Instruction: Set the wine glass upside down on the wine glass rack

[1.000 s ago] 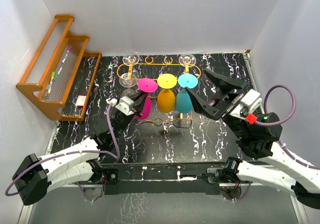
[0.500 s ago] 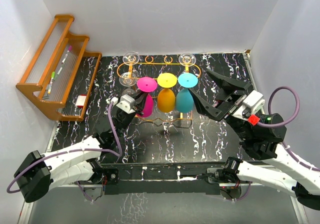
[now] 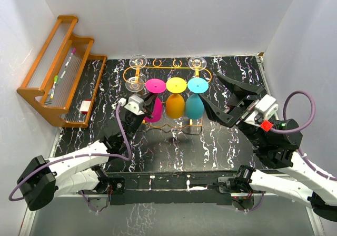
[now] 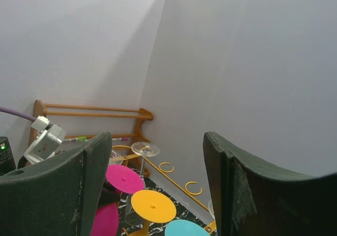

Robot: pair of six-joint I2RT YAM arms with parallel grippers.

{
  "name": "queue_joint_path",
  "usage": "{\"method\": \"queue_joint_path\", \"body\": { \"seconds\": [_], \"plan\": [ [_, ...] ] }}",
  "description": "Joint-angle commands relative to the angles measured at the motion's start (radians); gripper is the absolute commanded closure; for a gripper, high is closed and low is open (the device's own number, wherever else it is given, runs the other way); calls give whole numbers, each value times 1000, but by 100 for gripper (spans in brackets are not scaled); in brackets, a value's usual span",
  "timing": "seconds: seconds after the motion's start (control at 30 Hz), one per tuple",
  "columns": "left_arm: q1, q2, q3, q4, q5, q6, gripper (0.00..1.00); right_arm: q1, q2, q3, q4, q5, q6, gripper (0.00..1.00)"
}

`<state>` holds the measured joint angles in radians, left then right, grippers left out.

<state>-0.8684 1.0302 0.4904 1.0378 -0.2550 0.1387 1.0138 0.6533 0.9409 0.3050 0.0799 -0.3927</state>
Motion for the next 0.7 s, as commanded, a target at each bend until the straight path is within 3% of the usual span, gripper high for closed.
{"method": "queue_joint_path", "body": {
  "seconds": [0.0, 0.2, 0.4, 0.67],
  "plan": [
    [-4, 13, 54, 23, -17, -27, 100, 5, -17, 46, 0, 2, -5, 28],
    [-5, 16, 44, 11, -25, -30, 100, 4, -24, 42, -1, 3, -4, 28],
    [-6, 4, 27, 6, -3, -16, 75, 5, -21, 44, -9, -1, -8, 28],
    [-5, -31, 16, -14, 10, -4, 71, 5, -5, 48, -8, -11, -7, 28]
  ]
}}
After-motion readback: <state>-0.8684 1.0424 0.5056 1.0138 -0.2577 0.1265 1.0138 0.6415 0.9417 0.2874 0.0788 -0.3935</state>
